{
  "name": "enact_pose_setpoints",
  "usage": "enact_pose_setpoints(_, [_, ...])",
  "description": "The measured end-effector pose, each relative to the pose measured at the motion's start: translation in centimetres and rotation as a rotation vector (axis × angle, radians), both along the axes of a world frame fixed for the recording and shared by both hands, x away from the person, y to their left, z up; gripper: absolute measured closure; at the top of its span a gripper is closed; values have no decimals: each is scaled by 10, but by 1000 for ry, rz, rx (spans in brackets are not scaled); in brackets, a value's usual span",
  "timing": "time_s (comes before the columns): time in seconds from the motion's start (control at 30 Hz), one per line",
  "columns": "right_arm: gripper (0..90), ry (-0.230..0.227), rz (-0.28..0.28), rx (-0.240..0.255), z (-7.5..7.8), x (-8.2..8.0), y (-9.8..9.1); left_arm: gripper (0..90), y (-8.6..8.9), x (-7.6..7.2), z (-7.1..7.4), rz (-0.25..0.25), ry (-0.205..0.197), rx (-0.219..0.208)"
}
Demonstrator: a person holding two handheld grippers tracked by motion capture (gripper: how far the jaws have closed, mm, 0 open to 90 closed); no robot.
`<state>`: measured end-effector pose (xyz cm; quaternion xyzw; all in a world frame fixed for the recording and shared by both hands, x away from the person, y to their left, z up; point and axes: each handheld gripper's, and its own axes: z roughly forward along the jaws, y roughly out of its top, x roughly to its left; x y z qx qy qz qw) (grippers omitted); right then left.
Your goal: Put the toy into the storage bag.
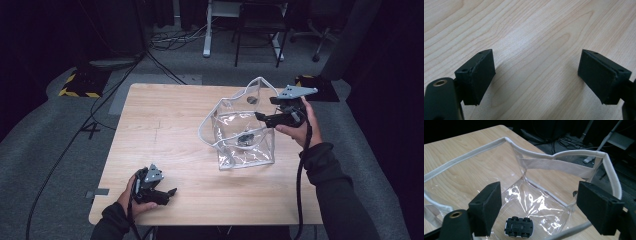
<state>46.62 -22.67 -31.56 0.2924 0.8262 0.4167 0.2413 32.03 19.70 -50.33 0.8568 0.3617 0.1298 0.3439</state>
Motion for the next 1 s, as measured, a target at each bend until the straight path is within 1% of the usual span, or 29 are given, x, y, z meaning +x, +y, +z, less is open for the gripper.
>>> enact_pose_setpoints(0.13, [216, -10, -9, 16, 1, -3, -4, 146, 0, 0, 0, 0, 0, 0])
enact_pose_setpoints(0.27, [216, -19, -12, 3, 2, -7, -6, 146, 0, 0, 0, 0, 0, 0])
enact_pose_setpoints(0.43, [216, -16, -9, 7, 4, -11, -9, 146, 0, 0, 0, 0, 0, 0])
enact_pose_setpoints(0.47, [219, -29, -5, -1, 5, -12, -11, 146, 0, 0, 0, 0, 0, 0])
enact_pose_setpoints(0.7, [223, -29, -7, 10, 6, -17, -17, 146, 0, 0, 0, 0, 0, 0])
enact_pose_setpoints(0.73, [226, -31, -11, 19, 6, -18, -18, 146, 0, 0, 0, 0, 0, 0])
enact_pose_setpoints(0.83, [227, -30, -12, 24, 7, -20, -20, 146, 0, 0, 0, 0, 0, 0])
enact_pose_setpoints(0.87, [230, -37, -12, 21, 7, -21, -23, 146, 0, 0, 0, 0, 0, 0])
enact_pose_setpoints(0.97, [229, -36, -16, 15, 8, -23, -25, 146, 0, 0, 0, 0, 0, 0])
enact_pose_setpoints(1.0, [230, -44, -21, 13, 8, -26, -27, 146, 0, 0, 0, 0, 0, 0])
